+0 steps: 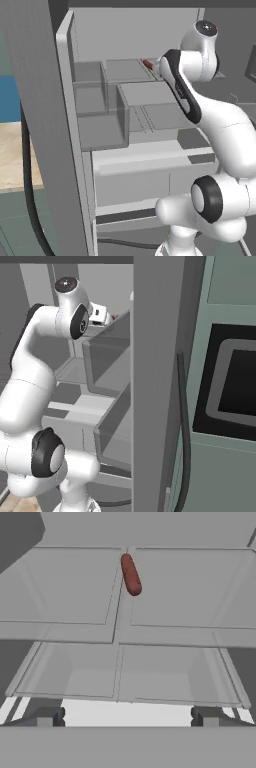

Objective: Retrieve the sausage and cheese from the fridge and place them on the cutting board on the counter.

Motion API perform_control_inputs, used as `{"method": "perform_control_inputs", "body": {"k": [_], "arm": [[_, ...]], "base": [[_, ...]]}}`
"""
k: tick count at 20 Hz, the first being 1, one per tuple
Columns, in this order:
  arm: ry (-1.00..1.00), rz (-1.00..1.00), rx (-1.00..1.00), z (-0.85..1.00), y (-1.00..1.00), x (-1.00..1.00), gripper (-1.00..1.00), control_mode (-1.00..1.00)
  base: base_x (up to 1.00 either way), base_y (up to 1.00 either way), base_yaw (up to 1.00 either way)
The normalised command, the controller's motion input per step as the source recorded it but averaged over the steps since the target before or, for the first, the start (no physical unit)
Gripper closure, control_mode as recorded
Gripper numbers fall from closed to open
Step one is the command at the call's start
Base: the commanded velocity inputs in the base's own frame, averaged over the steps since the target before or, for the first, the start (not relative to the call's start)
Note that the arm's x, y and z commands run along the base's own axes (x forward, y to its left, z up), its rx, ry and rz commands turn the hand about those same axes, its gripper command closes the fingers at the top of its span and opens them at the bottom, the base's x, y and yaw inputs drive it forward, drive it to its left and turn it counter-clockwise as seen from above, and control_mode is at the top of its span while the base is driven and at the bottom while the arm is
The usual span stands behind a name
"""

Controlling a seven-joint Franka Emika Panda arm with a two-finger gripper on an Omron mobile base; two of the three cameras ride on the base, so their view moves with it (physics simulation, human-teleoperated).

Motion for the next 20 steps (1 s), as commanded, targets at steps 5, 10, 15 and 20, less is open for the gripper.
{"method": "perform_control_inputs", "body": {"k": [5,10,15,20], "arm": [[0.10,0.04,0.00,-0.03,0.01,0.72,-1.00,-1.00],[0.00,0.00,0.00,-0.04,0.00,0.67,-1.00,-1.00],[0.01,0.00,0.00,-0.10,0.00,0.63,-1.00,-1.00],[0.04,0.00,0.00,-0.03,0.05,0.54,-1.00,-1.00]], "base": [[0.00,0.00,0.00],[0.00,0.00,0.00],[0.00,0.00,0.00],[0.00,0.00,0.00]]}}
